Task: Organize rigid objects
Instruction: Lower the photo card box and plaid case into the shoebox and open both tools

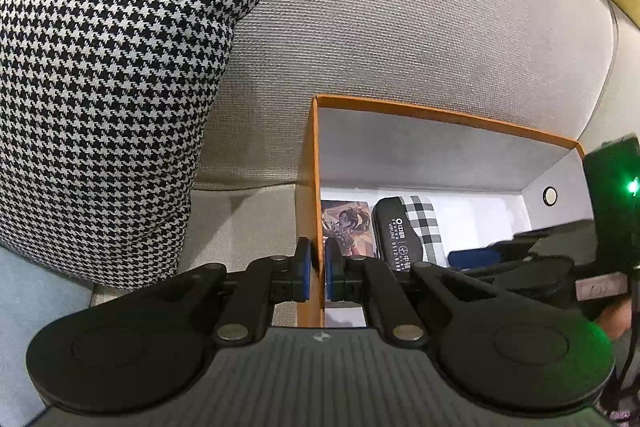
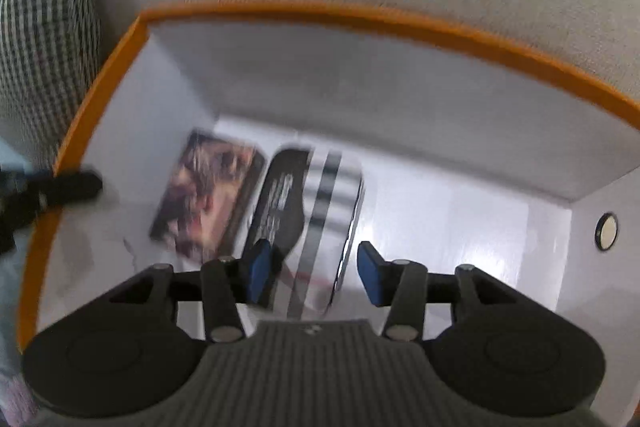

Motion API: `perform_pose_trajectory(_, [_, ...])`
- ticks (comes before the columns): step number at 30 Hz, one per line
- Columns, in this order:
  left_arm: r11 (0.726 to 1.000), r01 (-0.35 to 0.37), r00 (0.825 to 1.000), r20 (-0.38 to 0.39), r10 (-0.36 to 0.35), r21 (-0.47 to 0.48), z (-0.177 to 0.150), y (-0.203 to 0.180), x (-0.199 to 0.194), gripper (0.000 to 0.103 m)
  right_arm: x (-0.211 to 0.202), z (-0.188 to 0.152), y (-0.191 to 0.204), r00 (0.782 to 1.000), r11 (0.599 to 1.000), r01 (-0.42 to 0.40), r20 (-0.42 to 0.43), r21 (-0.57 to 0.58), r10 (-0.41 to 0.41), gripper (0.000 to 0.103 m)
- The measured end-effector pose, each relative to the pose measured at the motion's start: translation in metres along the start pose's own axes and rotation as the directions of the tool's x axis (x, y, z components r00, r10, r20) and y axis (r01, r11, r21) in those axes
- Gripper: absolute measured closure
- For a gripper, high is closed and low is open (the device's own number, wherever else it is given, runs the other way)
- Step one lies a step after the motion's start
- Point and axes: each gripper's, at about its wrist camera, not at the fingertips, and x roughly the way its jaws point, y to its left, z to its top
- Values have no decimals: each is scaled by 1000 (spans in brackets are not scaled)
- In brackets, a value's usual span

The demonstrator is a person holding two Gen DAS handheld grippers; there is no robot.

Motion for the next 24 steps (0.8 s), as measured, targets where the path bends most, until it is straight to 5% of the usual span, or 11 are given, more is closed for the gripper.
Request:
perform_pose_trajectory(8, [1000,-2,1000,2,2,-4,-7,4,1,96,-30,0,-45,999,989,-27,39,148,22,61])
perform_pose_trajectory(15, [1000,-3,1000,1,3,4,-3,-4,0,96,-35,-5,-65,995,941,-62,95,333,32,62])
perform_pose_trajectory(24, [1000,-1,1000,10,1,-24,-3,-1,0,96,-71,-21,-44,990,994,-45,136,103,30,62])
